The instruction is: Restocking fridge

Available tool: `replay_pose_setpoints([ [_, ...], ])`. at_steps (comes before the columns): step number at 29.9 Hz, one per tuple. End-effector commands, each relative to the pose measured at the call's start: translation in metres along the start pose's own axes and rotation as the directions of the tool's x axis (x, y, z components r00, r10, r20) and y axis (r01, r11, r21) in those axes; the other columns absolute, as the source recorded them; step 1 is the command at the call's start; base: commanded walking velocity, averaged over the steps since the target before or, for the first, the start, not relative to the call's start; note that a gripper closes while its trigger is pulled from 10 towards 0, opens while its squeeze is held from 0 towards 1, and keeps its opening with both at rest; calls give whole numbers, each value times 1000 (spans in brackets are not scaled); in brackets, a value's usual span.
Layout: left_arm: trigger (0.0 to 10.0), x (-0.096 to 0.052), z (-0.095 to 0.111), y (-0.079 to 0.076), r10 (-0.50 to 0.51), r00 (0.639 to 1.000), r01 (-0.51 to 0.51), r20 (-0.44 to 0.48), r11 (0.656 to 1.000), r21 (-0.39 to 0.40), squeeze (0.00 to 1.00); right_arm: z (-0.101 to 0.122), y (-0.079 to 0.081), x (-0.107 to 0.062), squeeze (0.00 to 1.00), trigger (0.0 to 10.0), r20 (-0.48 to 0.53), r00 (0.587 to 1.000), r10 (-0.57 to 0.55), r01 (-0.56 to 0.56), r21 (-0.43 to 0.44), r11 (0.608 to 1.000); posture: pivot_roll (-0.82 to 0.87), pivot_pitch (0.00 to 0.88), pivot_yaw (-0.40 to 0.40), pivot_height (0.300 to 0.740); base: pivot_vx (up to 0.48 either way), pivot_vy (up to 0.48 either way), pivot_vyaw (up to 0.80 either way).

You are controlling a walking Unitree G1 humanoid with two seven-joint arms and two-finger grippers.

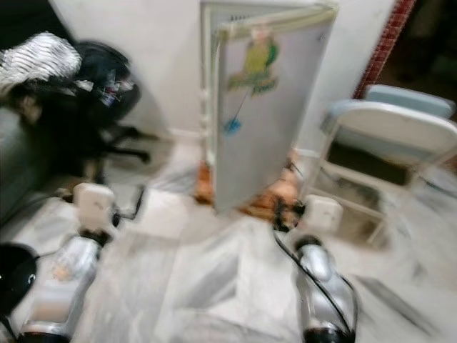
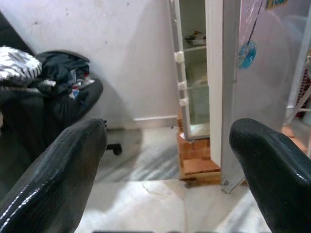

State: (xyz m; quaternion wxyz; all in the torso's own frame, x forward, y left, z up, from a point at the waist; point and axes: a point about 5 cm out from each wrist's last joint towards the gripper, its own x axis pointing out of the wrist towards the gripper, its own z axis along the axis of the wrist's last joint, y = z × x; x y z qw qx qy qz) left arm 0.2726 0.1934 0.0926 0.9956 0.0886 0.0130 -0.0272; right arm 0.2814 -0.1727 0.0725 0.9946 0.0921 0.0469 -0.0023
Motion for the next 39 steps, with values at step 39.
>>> replay_pose_setpoints([
  [39, 10000, -14, -3, -9, 14, 1000, -14, -8, 1000, -22, 0, 6, -12, -1, 0, 10000, 21, 999, -26, 27, -78, 997, 63, 0, 3, 740, 192, 360, -479],
])
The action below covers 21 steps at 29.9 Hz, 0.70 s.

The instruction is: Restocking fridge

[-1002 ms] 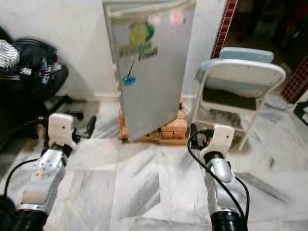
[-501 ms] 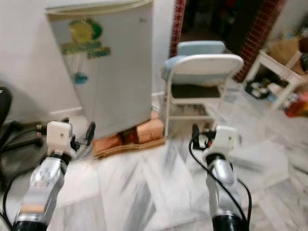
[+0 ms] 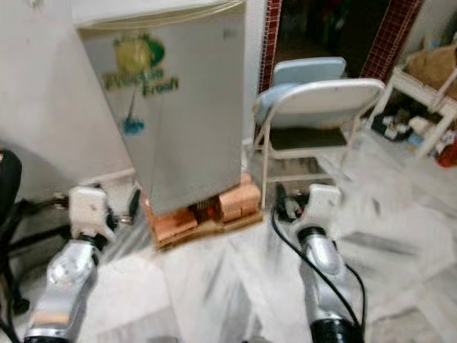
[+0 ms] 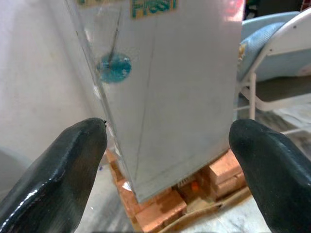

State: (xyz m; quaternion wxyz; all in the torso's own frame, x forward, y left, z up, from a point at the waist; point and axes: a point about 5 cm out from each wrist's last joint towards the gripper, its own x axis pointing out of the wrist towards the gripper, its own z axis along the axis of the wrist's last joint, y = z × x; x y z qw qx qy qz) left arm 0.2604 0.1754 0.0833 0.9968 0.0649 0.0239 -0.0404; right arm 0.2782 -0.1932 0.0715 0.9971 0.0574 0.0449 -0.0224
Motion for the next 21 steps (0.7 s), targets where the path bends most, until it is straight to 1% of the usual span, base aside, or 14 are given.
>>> replay_pose_setpoints([
  [1, 10000, -5, 3, 10, 44, 999, -44, 12, 999, 26, 0, 4, 8, 0, 0, 10000, 13, 1000, 21, -20, -33, 999, 63, 0, 3, 740, 0, 0, 0],
  [5, 10000, -13, 0, 10, 45, 999, -46, 11, 999, 22, 0, 4, 9, -4, 0, 10000, 22, 999, 35, -32, -96, 995, 67, 0, 3, 740, 0, 0, 0],
  [9, 10000, -21, -6, 7, 42, 999, -42, -9, 999, 25, 0, -1, 0, -12, 0, 10000, -1, 1000, 24, -24, -140, 990, 71, 0, 0, 740, 0, 0, 0],
  [13, 10000, -24, -8, 8, 49, 999, -49, -18, 998, 26, 0, -2, -6, -17, 0, 10000, -10, 1000, 17, -18, -158, 987, 72, 0, -2, 740, 0, 0, 0],
  [14, 10000, -25, -9, 8, 49, 999, -49, -20, 998, 28, 0, -3, -8, -18, 0, 10000, -15, 1000, 23, -26, -174, 984, 71, 0, -4, 740, 0, 0, 0],
  [19, 10000, -27, -9, 9, 52, 998, -51, -22, 998, 31, 0, -1, -13, -21, 0, 10000, -16, 999, 28, -31, -203, 979, 68, 0, -7, 740, 0, 0, 0],
  [20, 10000, -28, -10, 10, 55, 998, -54, -25, 998, 34, 0, -1, -19, -22, 0, 10000, -18, 1000, 17, -20, -209, 978, 68, 0, -10, 740, 0, 0, 0],
  [21, 10000, -28, -10, 10, 55, 998, -54, -27, 998, 34, 0, 0, -21, -21, 0, 10000, -19, 1000, 13, -17, -212, 977, 69, 0, -11, 740, 0, 0, 0],
])
